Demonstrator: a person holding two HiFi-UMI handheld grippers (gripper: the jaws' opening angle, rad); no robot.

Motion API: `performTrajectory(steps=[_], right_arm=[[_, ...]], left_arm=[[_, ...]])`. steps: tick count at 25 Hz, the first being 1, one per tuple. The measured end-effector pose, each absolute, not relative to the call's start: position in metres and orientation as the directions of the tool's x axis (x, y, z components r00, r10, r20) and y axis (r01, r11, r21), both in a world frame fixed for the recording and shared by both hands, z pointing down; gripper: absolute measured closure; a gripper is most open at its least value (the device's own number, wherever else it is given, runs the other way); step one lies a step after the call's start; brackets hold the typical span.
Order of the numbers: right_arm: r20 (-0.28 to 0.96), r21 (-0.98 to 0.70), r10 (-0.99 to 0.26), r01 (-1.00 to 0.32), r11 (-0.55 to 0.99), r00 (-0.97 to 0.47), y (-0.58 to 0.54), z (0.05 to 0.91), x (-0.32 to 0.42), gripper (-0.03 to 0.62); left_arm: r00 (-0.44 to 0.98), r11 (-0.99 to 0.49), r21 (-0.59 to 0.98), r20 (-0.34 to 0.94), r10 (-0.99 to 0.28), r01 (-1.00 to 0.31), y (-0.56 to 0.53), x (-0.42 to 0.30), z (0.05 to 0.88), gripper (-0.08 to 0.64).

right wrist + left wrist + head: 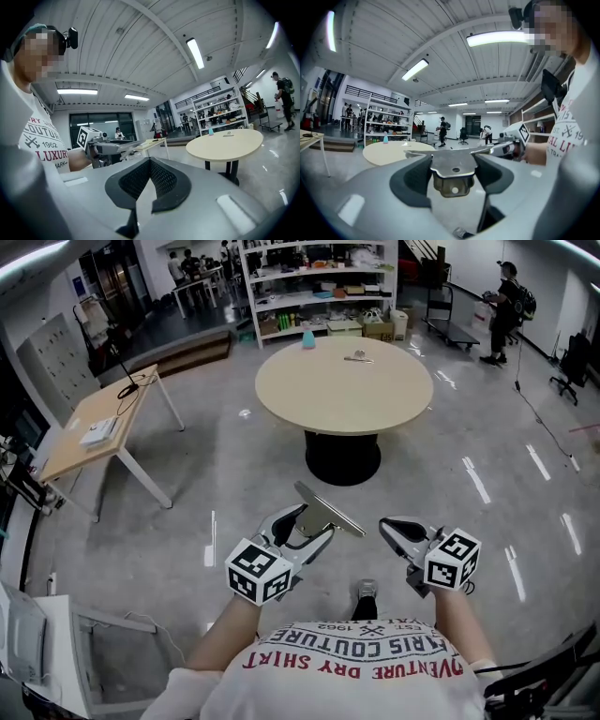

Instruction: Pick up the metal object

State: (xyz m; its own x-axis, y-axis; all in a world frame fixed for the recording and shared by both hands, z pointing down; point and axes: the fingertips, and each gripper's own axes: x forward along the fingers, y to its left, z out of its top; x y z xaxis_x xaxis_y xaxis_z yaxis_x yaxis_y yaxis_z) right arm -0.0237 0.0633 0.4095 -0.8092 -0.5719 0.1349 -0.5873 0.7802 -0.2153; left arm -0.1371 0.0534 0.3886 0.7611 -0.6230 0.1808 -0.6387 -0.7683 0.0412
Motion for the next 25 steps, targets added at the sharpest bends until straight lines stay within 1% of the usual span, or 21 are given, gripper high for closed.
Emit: performTrajectory(steps=[10, 25], right_arm=[[0.164, -0.190, -0.603, -0.625, 0.757, -0.781, 0.081, 0.410, -0.022, 0.592], [0.182, -0.199, -0.593, -0.620, 0.759, -0.785, 0.099, 0.423, -0.022, 0.592]], left_arm=[[0.763, -0.770, 0.039, 0.171, -0.623, -0.637, 0.066, -0.144, 0.386, 0.278], [0.768, -0.773, 0.049, 0.174, -0.617, -0.632, 0.077, -0.140, 0.395, 0.278]])
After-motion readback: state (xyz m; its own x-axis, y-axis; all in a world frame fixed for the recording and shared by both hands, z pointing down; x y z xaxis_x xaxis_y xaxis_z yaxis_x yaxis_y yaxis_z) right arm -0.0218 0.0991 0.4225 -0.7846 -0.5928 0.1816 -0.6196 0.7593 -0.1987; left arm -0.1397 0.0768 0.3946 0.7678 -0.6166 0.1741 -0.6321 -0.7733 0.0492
